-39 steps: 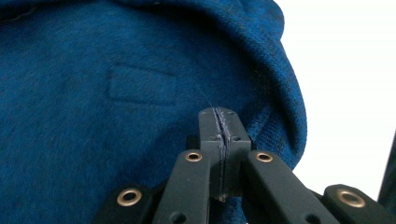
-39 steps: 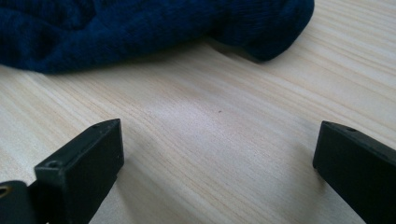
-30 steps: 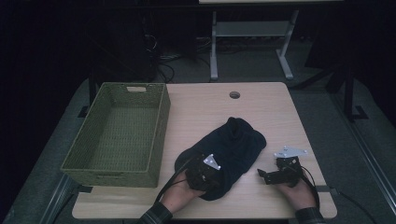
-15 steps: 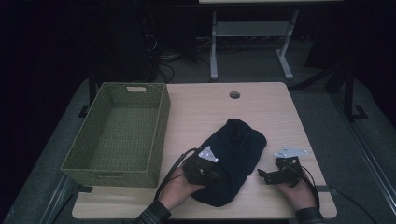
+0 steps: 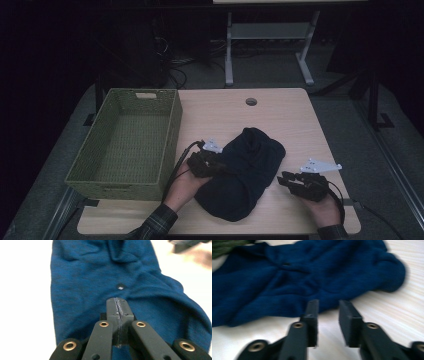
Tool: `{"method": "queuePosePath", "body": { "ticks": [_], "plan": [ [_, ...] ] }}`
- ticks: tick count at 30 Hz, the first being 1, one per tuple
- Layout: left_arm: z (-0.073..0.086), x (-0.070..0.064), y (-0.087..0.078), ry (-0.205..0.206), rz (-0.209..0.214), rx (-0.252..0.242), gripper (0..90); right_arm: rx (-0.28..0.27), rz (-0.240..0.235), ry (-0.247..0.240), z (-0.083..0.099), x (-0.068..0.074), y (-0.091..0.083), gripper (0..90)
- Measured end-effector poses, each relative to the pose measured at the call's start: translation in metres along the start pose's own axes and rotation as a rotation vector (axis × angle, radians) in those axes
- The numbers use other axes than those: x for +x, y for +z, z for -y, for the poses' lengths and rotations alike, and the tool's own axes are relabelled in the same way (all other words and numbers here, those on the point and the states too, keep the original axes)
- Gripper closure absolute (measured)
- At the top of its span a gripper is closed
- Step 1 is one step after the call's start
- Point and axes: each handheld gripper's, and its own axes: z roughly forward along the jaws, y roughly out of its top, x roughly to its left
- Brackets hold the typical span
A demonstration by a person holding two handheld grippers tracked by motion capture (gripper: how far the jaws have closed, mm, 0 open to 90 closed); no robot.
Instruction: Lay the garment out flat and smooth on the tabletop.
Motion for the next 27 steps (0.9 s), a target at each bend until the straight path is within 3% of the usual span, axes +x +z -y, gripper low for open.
{"method": "queuePosePath", "body": {
  "ticks": [5, 7, 9, 11, 14, 18, 23, 27],
  "plan": [
    [-0.005, 0.01, 0.008, 0.0, -0.06, 0.005, 89.7, -0.003, -0.095, -0.011, -0.003, 0.016, 0.003, 85.2],
    [-0.007, 0.014, 0.01, -0.008, -0.064, -0.002, 89.8, -0.002, -0.124, -0.027, -0.005, 0.024, 0.006, 88.4],
    [-0.008, 0.018, 0.012, -0.007, -0.075, -0.001, 89.8, 0.006, -0.145, -0.052, -0.007, 0.034, 0.01, 89.4],
    [-0.008, 0.022, 0.017, -0.032, -0.074, -0.005, 89.8, 0.013, -0.168, -0.078, -0.008, 0.041, 0.014, 89.6],
    [-0.004, 0.029, 0.022, -0.047, -0.078, 0.014, 89.8, 0.024, -0.195, -0.087, -0.009, 0.049, 0.019, 89.6],
    [0.001, 0.036, 0.028, -0.071, -0.083, 0.035, 89.7, 0.035, -0.216, -0.11, -0.01, 0.058, 0.024, 89.6],
    [0.008, 0.042, 0.037, -0.072, -0.092, 0.08, 89.0, 0.072, -0.223, -0.117, -0.008, 0.063, 0.032, 89.5],
    [0.009, 0.042, 0.038, -0.083, -0.087, 0.081, 89.3, 0.125, -0.195, -0.155, -0.006, 0.067, 0.041, 89.5]
  ]
}}
